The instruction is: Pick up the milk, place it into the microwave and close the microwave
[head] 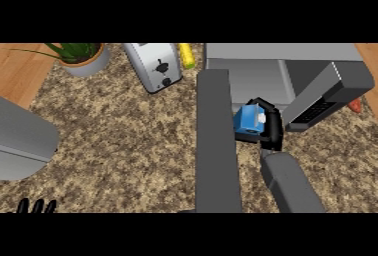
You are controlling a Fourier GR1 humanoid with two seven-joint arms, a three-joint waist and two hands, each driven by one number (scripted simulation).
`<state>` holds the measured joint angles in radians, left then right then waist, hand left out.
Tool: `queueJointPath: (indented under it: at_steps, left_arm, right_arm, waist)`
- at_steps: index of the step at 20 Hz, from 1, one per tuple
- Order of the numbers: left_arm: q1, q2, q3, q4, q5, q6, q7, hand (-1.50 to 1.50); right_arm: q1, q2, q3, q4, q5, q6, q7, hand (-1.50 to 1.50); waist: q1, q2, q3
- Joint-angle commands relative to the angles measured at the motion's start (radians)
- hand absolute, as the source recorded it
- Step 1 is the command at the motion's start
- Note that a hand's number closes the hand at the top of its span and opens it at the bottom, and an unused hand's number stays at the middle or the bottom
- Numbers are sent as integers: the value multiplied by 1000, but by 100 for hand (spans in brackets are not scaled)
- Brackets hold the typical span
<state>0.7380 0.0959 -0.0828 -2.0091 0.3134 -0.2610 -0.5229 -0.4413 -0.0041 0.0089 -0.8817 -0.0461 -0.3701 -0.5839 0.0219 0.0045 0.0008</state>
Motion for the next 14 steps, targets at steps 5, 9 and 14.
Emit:
queueJointPath:
  at_steps: [5,9,14]
  left_arm:
    - [28,10,18,-30,10,-14,7,-150]
    - [-13,28,34,5,22,-37,6,-150]
    - [-35,19,29,80,0,-58,-39,-150]
  right_arm:
    - [-258,-16,-139,430,-20,-42,-142,150]
    - [-344,-58,-155,547,18,-126,-150,150]
    - [-378,-113,-179,643,24,-121,-179,150]
  waist:
    - [20,7,1]
    - [42,17,2]
    - [67,30,3]
